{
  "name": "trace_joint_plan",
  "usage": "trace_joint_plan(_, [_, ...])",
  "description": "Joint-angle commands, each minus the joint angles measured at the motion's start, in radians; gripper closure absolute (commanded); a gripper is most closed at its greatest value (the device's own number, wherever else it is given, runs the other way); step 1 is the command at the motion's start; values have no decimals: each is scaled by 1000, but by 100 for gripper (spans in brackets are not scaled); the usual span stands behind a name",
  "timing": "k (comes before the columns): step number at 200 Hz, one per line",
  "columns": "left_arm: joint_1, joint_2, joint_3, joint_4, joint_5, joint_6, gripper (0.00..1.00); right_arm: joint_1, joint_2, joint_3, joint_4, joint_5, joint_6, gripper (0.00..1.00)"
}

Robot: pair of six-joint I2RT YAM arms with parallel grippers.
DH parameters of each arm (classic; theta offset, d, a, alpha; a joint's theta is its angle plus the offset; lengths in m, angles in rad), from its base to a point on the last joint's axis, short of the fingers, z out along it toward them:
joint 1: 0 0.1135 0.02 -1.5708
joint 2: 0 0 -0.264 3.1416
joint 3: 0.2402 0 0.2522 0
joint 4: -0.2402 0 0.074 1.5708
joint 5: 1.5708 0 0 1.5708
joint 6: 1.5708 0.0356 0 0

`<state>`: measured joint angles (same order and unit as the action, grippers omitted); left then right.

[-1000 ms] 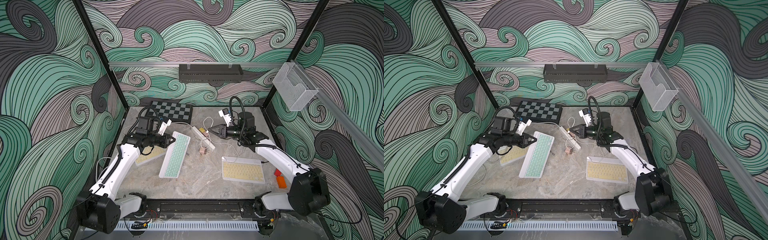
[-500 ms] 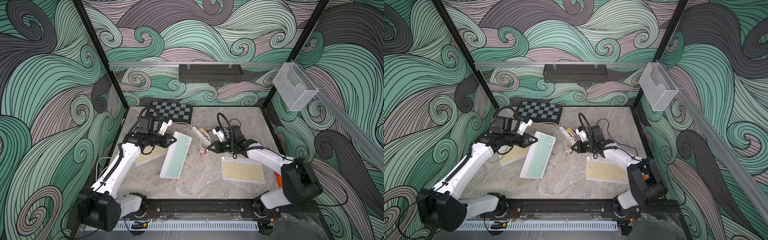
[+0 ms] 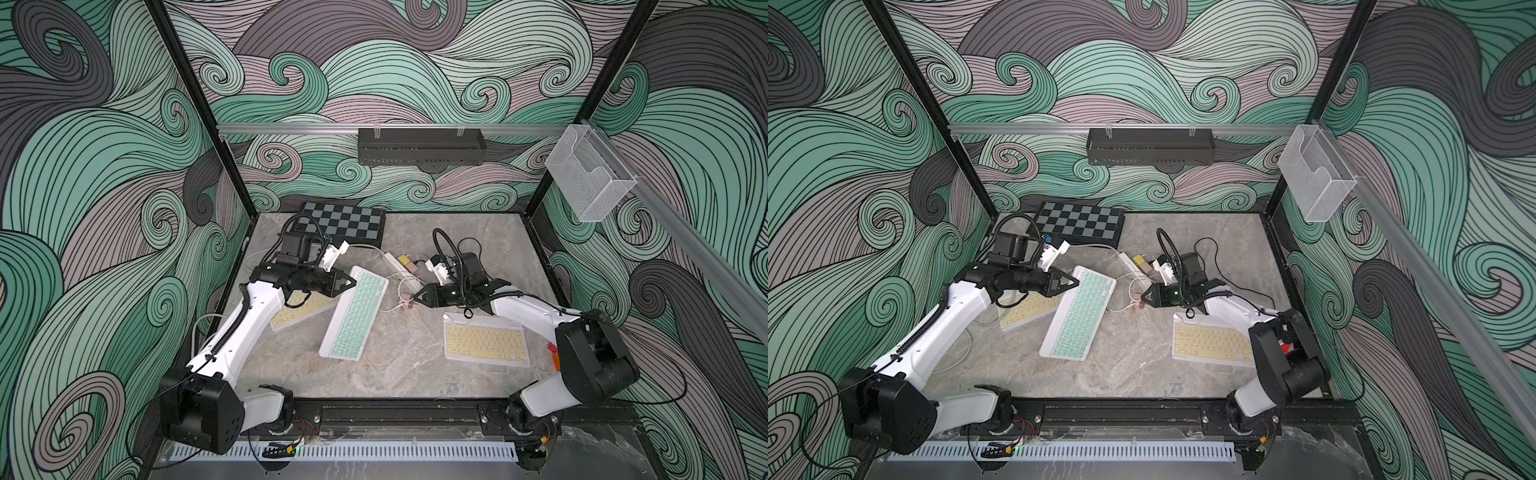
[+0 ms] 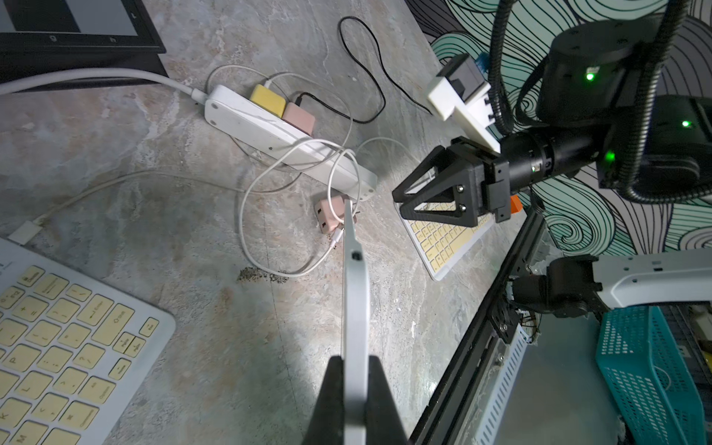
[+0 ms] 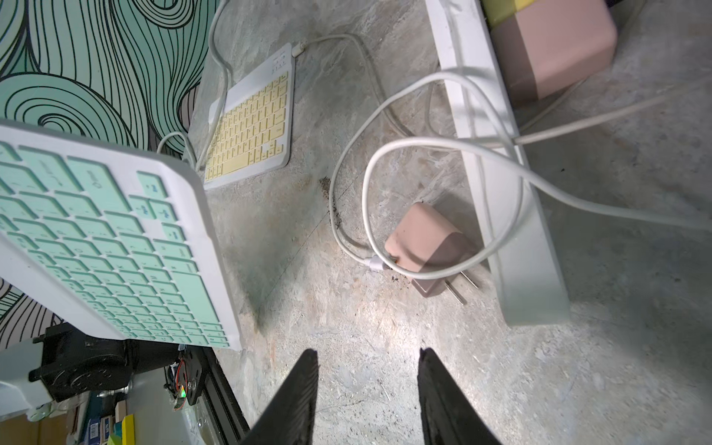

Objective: Unplug the wireless keyboard
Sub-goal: Place the power cord at the center of the board, then place the keyboard at the center of the board.

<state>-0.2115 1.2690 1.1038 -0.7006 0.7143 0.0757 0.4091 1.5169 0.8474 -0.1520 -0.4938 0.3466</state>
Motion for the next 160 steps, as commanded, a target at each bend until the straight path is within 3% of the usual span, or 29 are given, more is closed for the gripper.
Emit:
trace_joint_plan(1, [5,29,90,-101,135,134,100,1,-44,-10,17,29,-6,53])
trace_joint_plan(28, [0,113,196,-306,207,308,100,-8,-67,-11,30,44,3,51])
trace_joint_plan(59, [-27,244,300,-512,178,505,100,-23,-84,-9,28,36,4,50])
trace_joint_plan(90, [-84,319,304,-531,111,561,100,-32,-90,-17,29,28,6,50])
trace_joint_plan(124, [-122,459,371,-641,111,642,100,-35,-80,-23,31,22,9,49])
trace_joint_plan(160, [-173,591,423,-672,40,653,100,-40,-80,-27,33,23,6,48])
